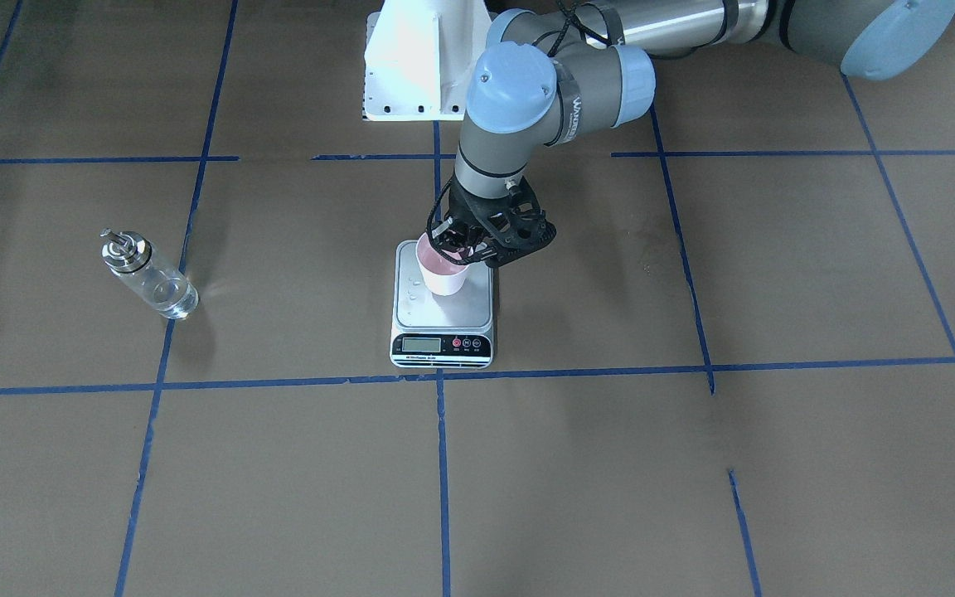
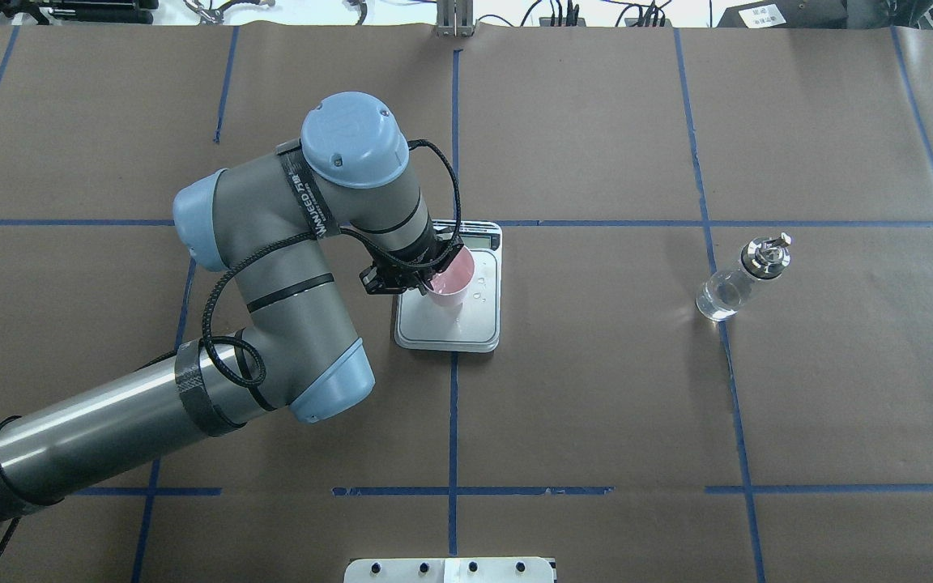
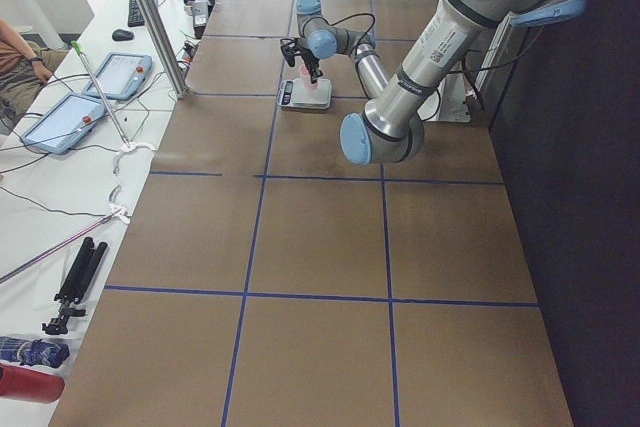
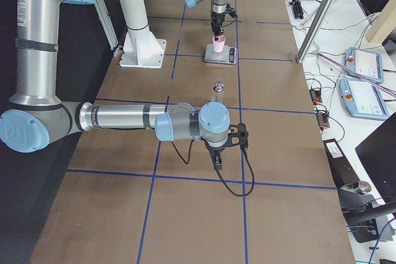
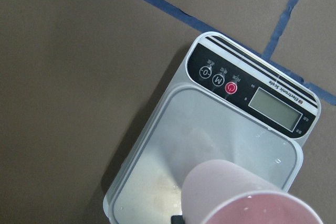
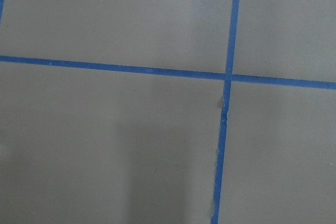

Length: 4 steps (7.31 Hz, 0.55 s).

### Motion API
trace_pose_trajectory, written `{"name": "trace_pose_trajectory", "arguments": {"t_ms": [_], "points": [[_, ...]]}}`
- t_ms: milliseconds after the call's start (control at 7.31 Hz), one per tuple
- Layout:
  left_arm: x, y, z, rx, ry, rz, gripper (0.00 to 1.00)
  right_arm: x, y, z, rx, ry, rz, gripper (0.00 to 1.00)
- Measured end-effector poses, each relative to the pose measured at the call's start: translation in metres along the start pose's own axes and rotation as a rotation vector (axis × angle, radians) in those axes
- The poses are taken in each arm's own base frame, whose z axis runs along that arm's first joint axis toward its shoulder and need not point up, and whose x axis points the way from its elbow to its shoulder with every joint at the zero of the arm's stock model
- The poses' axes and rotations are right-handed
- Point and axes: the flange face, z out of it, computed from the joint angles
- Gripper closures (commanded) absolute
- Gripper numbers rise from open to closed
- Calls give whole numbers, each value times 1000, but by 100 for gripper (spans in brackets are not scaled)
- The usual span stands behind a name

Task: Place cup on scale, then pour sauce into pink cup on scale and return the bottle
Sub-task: 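Carry the pink cup with the left gripper onto the scale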

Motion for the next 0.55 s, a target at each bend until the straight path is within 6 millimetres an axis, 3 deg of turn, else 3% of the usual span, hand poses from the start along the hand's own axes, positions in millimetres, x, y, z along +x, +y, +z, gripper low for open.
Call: {"name": "trace_pose_trajectory", "arguments": {"t_ms": [137,274,547], "points": [[0,-1,2,0,0,1,50,0,0,0,1,0,-1,0],[0,-1,3,0,0,3,26,0,0,0,1,0,-1,0],[0,-1,4,1,0,5,4,-1,-2,-1,2,0,-2,0]]}}
